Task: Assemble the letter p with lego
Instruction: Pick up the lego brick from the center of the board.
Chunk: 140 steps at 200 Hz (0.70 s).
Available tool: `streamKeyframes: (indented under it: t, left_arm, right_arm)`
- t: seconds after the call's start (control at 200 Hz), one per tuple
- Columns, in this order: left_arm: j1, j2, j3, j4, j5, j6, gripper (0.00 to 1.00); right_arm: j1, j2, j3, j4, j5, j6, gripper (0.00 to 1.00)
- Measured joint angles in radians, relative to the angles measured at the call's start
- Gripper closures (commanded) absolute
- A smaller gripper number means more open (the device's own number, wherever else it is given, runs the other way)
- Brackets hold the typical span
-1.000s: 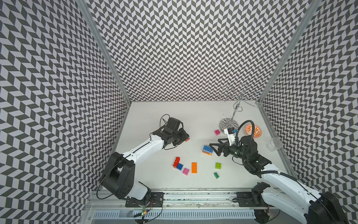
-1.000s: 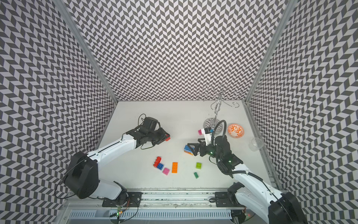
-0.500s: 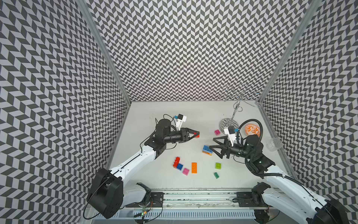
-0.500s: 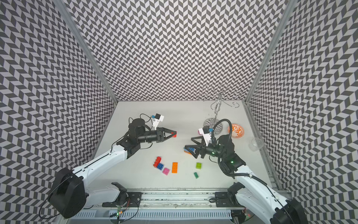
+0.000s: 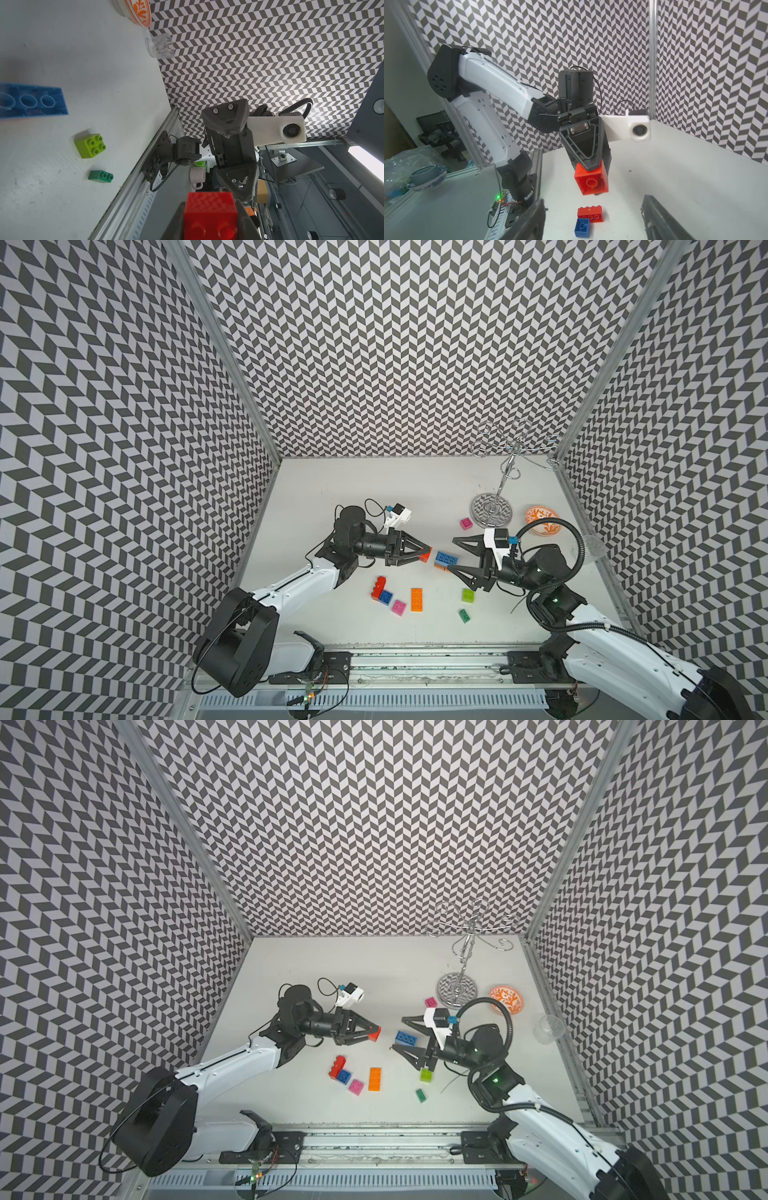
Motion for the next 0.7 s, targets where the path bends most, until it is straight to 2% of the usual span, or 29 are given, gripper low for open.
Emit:
streamKeyframes:
  t: [0.205,0.426,0.701]
  left_arm:
    - [0.000,0.001,-0.042,0.062,0.048,-0.099,0.71]
    - [0.000,0.001,-0.044,0.094,0.064,-0.136,0.71]
    - [0.000,0.013,-0.060,0.125,0.064,-0.157,0.71]
  right_arm:
    - [0.085,0.093,0.034,0.005,0.074,-0.082,0.28]
    - [0.146,0.173,0.058,0.026,0.126,-0.134,0.31]
    - [0.194,0.253,0.067,0.053,0.165,-0.153,0.42]
